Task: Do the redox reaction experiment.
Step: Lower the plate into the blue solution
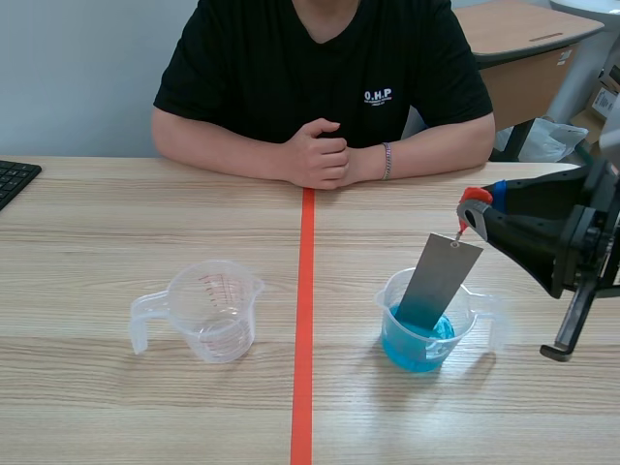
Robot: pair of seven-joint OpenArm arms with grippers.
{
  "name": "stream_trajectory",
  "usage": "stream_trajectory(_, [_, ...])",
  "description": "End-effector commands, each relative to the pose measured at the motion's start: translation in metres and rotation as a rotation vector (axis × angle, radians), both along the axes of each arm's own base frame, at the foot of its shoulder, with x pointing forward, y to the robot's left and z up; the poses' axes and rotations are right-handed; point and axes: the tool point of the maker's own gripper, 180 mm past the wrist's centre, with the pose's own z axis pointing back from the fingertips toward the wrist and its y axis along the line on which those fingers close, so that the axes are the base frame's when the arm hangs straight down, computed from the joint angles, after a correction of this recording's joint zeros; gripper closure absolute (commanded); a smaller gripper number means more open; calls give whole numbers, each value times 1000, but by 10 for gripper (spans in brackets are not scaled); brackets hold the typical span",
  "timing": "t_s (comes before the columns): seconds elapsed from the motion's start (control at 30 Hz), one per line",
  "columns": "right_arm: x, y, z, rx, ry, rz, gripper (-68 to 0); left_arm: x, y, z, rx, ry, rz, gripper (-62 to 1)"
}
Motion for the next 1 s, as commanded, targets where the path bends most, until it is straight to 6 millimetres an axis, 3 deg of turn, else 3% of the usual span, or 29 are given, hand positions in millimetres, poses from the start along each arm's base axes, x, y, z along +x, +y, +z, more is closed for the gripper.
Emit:
stream_trajectory(0.0, [3,2,4,15,-24,2,-15,6,-4,6,-12,-27,-2,-40])
stream_trajectory(0.27, [0,0,-16,17,2,-7,-15,5,-3,5,-10,-20,-2,-40])
stream_trajectory(0.97, [0,0,-17,15,2,-6,-15,5,-3,5,-10,-20,-2,-40])
